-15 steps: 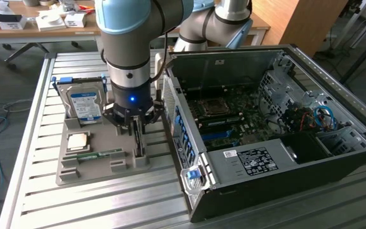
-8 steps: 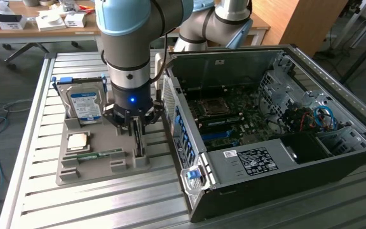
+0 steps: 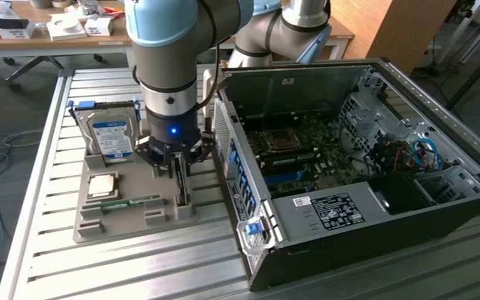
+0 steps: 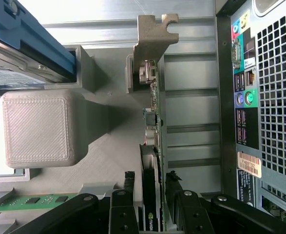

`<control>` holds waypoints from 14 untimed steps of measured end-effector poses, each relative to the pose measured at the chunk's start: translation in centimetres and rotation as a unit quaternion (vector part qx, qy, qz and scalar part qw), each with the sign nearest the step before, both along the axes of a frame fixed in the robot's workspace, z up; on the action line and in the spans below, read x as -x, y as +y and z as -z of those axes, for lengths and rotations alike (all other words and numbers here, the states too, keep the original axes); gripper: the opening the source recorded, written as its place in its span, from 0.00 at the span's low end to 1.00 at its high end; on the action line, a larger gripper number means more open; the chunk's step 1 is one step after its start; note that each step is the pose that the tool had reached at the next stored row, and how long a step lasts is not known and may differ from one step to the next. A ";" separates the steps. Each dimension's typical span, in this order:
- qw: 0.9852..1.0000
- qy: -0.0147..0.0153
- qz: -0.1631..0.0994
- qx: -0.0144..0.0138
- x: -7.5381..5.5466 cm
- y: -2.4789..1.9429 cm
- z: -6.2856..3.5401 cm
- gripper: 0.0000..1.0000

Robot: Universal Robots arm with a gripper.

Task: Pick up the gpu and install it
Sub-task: 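Pick up the gpu and move the gpu toward the slot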

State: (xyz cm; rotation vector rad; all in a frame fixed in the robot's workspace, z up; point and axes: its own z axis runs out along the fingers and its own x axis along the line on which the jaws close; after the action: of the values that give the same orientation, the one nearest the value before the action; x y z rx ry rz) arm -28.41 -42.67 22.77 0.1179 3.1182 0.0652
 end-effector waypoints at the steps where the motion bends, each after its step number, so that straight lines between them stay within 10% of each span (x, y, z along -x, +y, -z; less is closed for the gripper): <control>1: 1.000 0.000 0.000 0.000 0.0 0.00 0.00 0.39; 14: 1.000 0.000 0.000 0.000 0.0 0.00 0.00 0.26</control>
State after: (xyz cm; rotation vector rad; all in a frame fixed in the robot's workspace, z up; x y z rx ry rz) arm -28.41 -42.67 22.77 0.1179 3.1182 0.0653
